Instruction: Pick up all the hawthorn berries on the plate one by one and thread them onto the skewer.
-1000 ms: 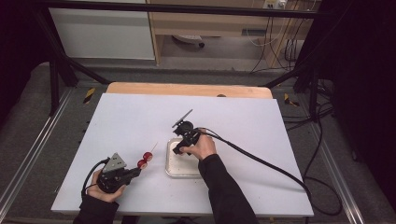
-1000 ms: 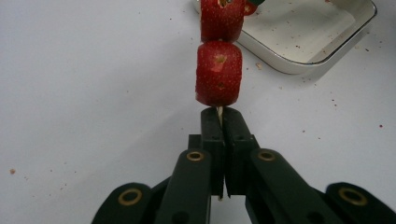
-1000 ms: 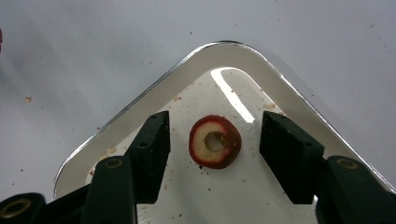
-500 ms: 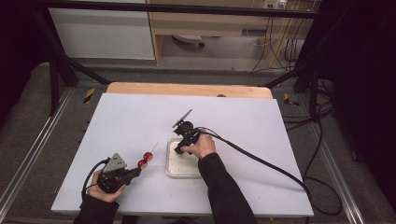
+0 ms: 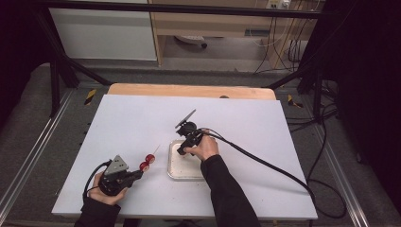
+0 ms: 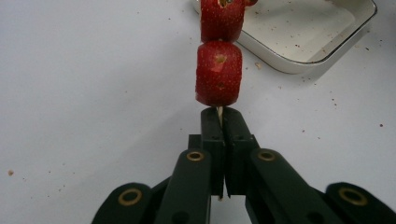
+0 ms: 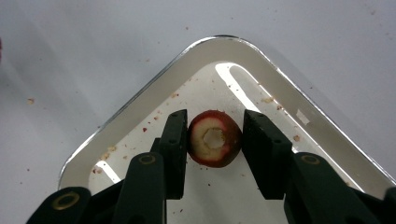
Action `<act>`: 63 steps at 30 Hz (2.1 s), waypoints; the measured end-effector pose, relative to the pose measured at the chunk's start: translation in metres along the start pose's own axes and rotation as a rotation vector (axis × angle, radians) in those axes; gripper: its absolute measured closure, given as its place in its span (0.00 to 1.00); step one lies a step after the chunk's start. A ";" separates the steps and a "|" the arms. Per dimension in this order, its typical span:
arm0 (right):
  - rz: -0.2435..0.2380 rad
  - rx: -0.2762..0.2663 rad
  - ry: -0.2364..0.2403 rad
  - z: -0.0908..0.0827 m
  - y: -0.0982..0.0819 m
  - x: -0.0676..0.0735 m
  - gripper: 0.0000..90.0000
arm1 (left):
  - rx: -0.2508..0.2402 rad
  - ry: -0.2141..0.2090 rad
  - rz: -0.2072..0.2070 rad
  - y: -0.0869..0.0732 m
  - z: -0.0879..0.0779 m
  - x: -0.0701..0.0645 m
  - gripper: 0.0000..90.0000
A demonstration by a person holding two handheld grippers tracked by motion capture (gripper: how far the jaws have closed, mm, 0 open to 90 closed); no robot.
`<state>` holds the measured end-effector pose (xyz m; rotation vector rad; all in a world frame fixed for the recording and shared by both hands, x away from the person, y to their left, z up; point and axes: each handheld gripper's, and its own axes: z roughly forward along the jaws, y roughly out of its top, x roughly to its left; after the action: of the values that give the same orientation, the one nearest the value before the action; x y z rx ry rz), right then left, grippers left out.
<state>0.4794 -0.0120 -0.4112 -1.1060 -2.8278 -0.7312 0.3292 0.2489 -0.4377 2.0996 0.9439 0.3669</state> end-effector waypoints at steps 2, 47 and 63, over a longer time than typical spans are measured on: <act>0.005 -0.010 0.000 -0.005 0.000 0.001 0.69 | 0.000 0.000 0.001 0.000 0.000 0.000 0.98; 0.165 -0.547 0.131 -0.052 -0.091 0.006 0.69 | -0.022 -0.010 0.023 0.008 0.008 -0.023 0.98; 0.298 -0.797 0.200 -0.052 -0.115 0.005 0.69 | -0.062 -0.006 0.010 0.015 0.013 -0.040 0.98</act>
<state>0.3932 -0.1046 -0.4117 -1.3643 -2.1398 -1.8758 0.3166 0.2068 -0.4326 2.0490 0.9081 0.3895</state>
